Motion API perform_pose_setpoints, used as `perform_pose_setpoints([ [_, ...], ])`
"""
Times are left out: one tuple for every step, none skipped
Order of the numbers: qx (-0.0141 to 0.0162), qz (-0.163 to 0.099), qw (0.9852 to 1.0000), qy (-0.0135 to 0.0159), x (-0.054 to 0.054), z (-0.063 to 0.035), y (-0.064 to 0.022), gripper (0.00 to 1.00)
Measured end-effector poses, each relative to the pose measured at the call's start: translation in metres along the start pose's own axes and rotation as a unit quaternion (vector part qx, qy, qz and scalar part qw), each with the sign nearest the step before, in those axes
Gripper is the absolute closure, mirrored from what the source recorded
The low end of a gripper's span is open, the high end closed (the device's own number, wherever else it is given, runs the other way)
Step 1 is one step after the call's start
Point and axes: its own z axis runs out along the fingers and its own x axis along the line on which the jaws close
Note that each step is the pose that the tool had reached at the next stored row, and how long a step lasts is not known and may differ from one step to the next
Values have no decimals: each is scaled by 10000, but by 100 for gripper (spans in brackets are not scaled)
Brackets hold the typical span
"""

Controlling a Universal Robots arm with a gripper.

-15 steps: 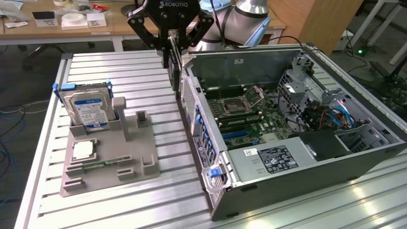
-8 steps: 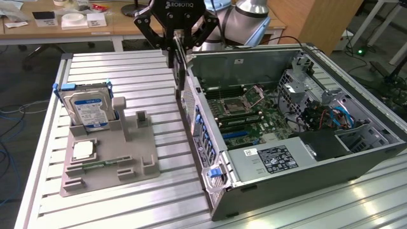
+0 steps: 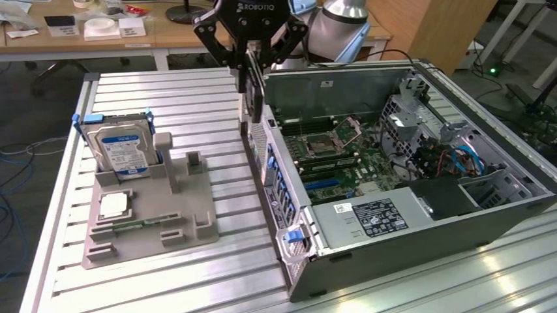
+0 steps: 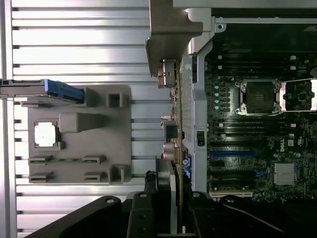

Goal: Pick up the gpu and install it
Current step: 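Pick up the gpu and move the gpu toward the slot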

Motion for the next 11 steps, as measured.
perform_pose_setpoints([
  [0, 0, 10000, 0, -18, 1, 0, 72],
  [0, 0, 10000, 0, -38, 1, 1, 72],
  [0, 0, 10000, 0, -55, 2, 1, 72],
  [0, 0, 10000, 0, -73, 3, 1, 72],
  [0, 0, 10000, 0, -91, 3, 2, 72],
  [0, -1, 10000, 0, -108, 4, 2, 72],
  [0, -1, 10000, 0, -125, 5, 3, 72],
  [0, -1, 10000, 0, -144, 6, 3, 72],
  [0, -1, 10000, 0, -162, 6, 4, 72],
  [0, 0, 10000, 0, -180, 7, 4, 72],
  [0, 0, 10000, 0, -197, 8, 5, 72],
])
